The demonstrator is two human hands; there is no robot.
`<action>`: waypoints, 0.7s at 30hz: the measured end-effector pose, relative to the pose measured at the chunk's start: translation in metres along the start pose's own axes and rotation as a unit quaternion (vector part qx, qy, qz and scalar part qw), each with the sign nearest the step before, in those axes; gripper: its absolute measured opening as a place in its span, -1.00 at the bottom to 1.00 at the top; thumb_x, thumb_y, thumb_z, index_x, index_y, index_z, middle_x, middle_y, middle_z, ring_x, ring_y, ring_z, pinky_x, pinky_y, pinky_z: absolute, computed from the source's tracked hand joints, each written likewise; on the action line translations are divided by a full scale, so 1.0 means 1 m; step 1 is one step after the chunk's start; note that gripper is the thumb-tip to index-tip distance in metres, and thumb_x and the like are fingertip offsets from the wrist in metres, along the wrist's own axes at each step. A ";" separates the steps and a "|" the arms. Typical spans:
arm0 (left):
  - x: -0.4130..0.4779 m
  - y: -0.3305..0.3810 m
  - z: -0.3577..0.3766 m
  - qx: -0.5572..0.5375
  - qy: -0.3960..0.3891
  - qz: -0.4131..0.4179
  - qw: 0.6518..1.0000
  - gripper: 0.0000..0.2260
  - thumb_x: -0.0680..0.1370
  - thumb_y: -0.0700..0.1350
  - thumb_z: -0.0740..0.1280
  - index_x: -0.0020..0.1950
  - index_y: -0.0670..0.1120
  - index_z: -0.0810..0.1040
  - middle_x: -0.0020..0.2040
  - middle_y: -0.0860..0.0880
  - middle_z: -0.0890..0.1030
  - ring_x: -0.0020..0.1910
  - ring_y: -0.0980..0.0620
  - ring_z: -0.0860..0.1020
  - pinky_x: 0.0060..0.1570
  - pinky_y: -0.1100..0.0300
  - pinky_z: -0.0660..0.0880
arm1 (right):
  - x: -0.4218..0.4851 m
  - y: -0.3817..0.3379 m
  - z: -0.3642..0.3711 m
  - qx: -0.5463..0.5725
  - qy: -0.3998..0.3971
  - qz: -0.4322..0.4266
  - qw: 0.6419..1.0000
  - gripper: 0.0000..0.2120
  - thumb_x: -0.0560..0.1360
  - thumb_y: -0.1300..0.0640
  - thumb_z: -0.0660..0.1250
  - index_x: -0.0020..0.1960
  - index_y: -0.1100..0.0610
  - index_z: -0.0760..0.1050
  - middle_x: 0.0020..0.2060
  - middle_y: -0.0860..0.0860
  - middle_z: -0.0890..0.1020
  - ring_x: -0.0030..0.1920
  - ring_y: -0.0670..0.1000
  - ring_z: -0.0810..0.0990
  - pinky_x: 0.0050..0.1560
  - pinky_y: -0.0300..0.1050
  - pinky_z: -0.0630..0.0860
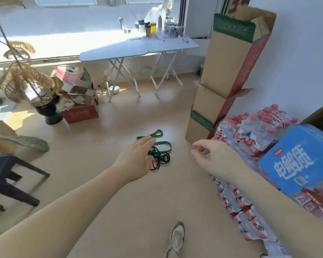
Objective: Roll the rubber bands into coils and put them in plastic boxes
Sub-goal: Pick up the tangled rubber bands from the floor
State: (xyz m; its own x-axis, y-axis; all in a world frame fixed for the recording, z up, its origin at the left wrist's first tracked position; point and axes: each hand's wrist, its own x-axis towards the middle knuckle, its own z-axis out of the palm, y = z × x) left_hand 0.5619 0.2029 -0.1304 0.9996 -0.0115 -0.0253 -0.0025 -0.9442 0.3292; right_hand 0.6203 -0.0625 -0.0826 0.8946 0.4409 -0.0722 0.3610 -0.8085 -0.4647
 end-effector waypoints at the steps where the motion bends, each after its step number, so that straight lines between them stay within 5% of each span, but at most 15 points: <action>1: 0.029 -0.011 0.007 -0.005 -0.011 -0.010 1.000 -0.47 0.66 -0.03 0.24 0.62 0.02 0.21 0.61 0.09 0.23 0.56 0.01 0.24 0.40 0.06 0.39 | 0.032 0.009 0.009 0.009 -0.028 0.001 1.000 -0.69 0.60 -0.14 0.27 0.29 -0.11 0.57 0.11 -0.17 0.65 0.10 -0.12 0.61 0.14 0.00 0.60; 5: 0.140 -0.068 0.030 -0.021 -0.051 -0.043 0.998 -0.49 0.65 -0.05 0.23 0.60 0.04 0.22 0.59 0.09 0.25 0.55 0.00 0.27 0.37 -0.01 0.45 | 0.171 0.027 0.039 0.062 -0.153 0.016 0.986 -0.69 0.60 -0.11 0.30 0.30 -0.04 0.57 0.12 -0.10 0.66 0.04 -0.12 0.64 0.12 -0.14 0.57; 12: 0.292 -0.187 0.031 -0.053 -0.118 -0.112 0.985 -0.48 0.64 -0.06 0.23 0.61 0.03 0.22 0.60 0.07 0.24 0.54 -0.04 0.28 0.41 -0.01 0.41 | 0.397 0.003 0.073 0.144 -0.248 0.069 0.955 -0.64 0.60 -0.13 0.29 0.34 -0.02 0.54 0.11 -0.13 0.66 0.03 -0.17 0.63 -0.03 -0.27 0.50; 18: 0.448 -0.345 0.099 -0.043 -0.186 -0.122 0.974 -0.50 0.66 -0.08 0.19 0.61 -0.04 0.21 0.63 -0.01 0.19 0.57 -0.09 0.26 0.46 0.05 0.32 | 0.600 0.003 0.181 0.146 -0.253 0.144 0.945 -0.59 0.65 -0.04 0.25 0.43 0.11 0.45 0.26 0.07 0.59 0.14 0.04 0.62 0.00 -0.19 0.45; 21: 0.514 -0.414 0.156 -0.042 -0.219 -0.144 0.964 -0.53 0.66 -0.09 0.19 0.58 -0.07 0.24 0.57 -0.06 0.28 0.51 -0.12 0.32 0.41 0.02 0.37 | 0.683 0.018 0.256 0.135 -0.254 0.157 0.945 -0.62 0.65 -0.02 0.22 0.40 0.11 0.45 0.13 0.04 0.60 0.00 0.02 0.58 -0.06 -0.20 0.39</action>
State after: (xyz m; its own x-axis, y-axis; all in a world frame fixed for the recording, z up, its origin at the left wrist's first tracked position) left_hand 1.0720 0.5362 -0.4270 0.8511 0.0927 -0.5167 0.2942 -0.8995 0.3231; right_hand 1.1701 0.3242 -0.3664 0.6799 0.3821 -0.6259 -0.0428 -0.8314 -0.5540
